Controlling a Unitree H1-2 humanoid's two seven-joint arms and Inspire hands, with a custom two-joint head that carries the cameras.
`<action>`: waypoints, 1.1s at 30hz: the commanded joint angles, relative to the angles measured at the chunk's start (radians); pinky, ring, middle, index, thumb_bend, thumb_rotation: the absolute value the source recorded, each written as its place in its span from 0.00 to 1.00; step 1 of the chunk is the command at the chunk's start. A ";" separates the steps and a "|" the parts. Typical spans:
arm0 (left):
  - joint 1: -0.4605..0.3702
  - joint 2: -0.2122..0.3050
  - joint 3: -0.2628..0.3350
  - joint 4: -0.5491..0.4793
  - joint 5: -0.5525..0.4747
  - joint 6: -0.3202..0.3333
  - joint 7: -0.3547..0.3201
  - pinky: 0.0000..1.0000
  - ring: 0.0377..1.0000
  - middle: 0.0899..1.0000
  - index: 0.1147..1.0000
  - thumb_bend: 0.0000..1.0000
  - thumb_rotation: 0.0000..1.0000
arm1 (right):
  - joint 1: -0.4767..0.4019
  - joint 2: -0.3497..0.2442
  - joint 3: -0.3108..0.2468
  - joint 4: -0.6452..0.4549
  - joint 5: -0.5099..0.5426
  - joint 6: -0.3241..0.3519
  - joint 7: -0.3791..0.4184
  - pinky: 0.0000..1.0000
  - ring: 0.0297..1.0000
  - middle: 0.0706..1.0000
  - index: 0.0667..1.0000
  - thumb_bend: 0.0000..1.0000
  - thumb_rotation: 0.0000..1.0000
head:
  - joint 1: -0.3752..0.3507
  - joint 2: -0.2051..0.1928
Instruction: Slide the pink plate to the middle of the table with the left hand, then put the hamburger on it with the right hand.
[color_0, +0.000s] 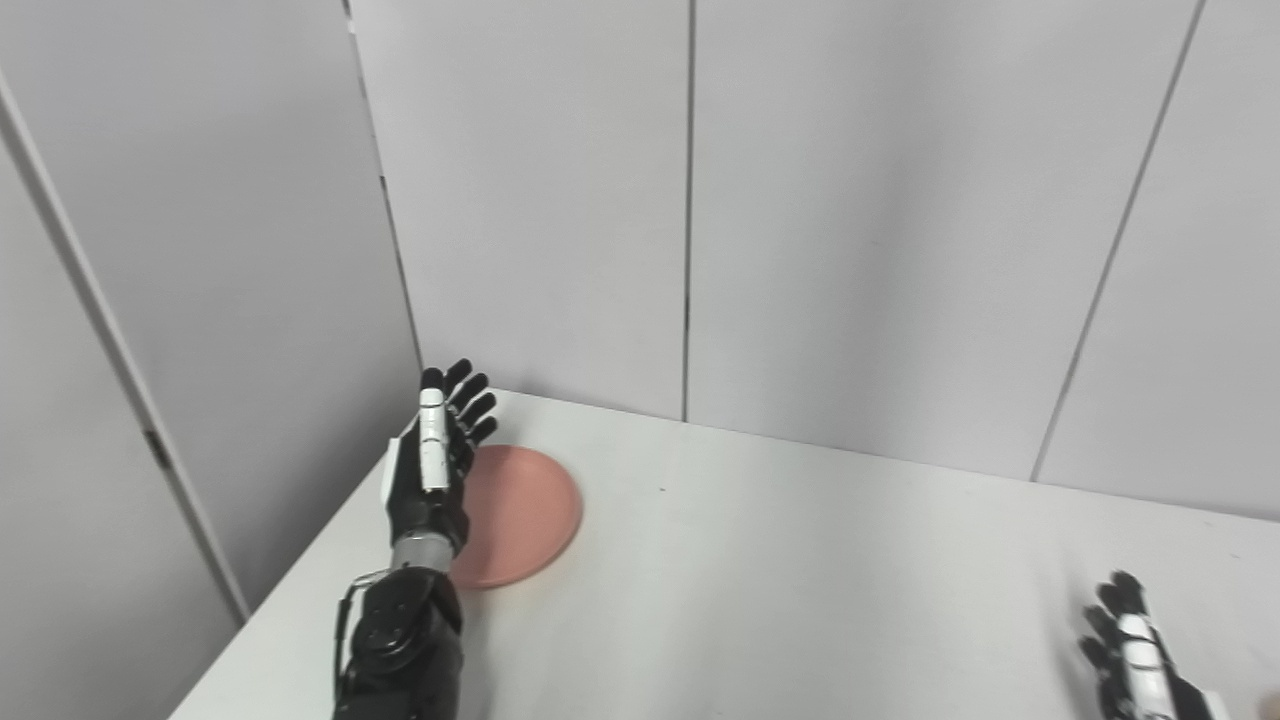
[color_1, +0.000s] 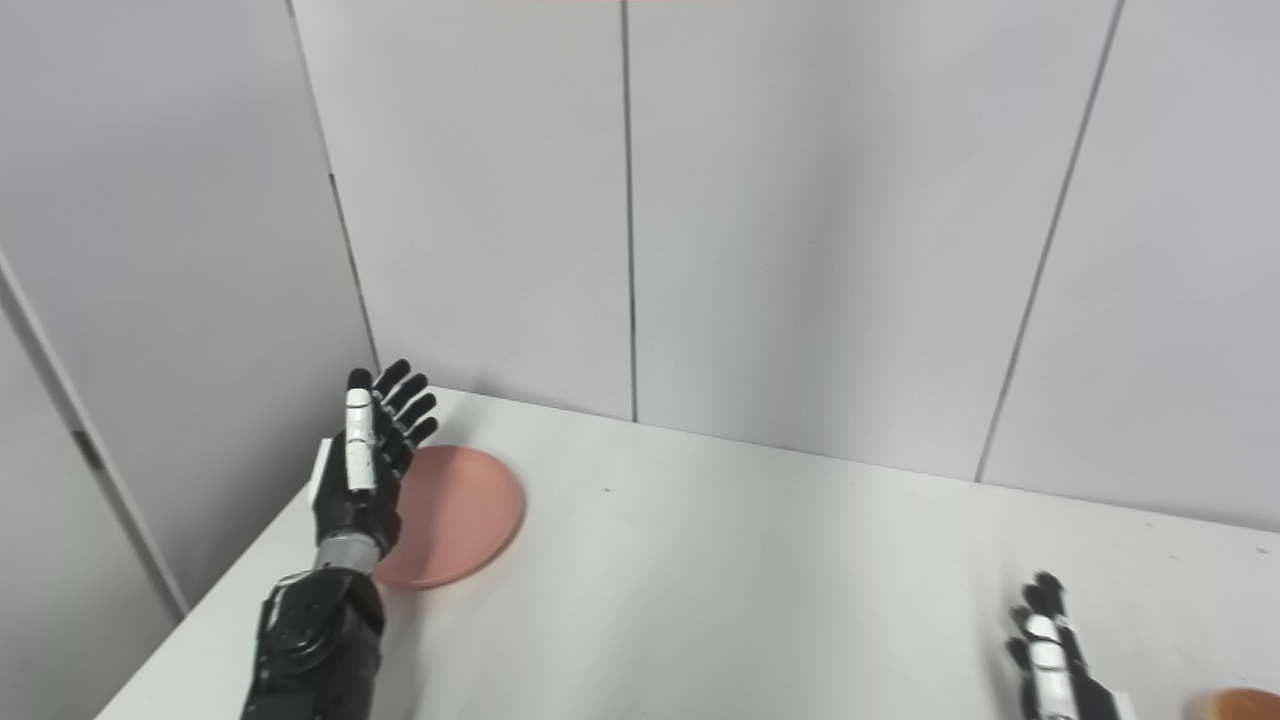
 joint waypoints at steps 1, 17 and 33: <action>-0.054 0.036 0.008 -0.006 0.019 -0.054 0.025 0.81 0.83 0.83 0.81 0.70 1.00 | -0.035 -0.008 -0.003 -0.012 -0.006 -0.058 0.003 1.00 1.00 1.00 1.00 0.44 0.97 | 0.005 -0.005; -0.065 0.095 0.052 0.150 0.030 -0.167 0.096 0.77 0.83 0.82 0.80 0.67 1.00 | -0.030 -0.015 -0.006 -0.016 0.023 -0.060 0.034 1.00 1.00 1.00 1.00 0.46 0.95 | 0.034 -0.013; -0.075 0.130 0.033 0.262 0.066 -0.225 0.134 1.00 0.91 0.85 0.80 0.65 1.00 | -0.029 -0.021 -0.005 -0.013 0.019 -0.067 0.046 1.00 1.00 1.00 1.00 0.47 0.95 | 0.036 -0.015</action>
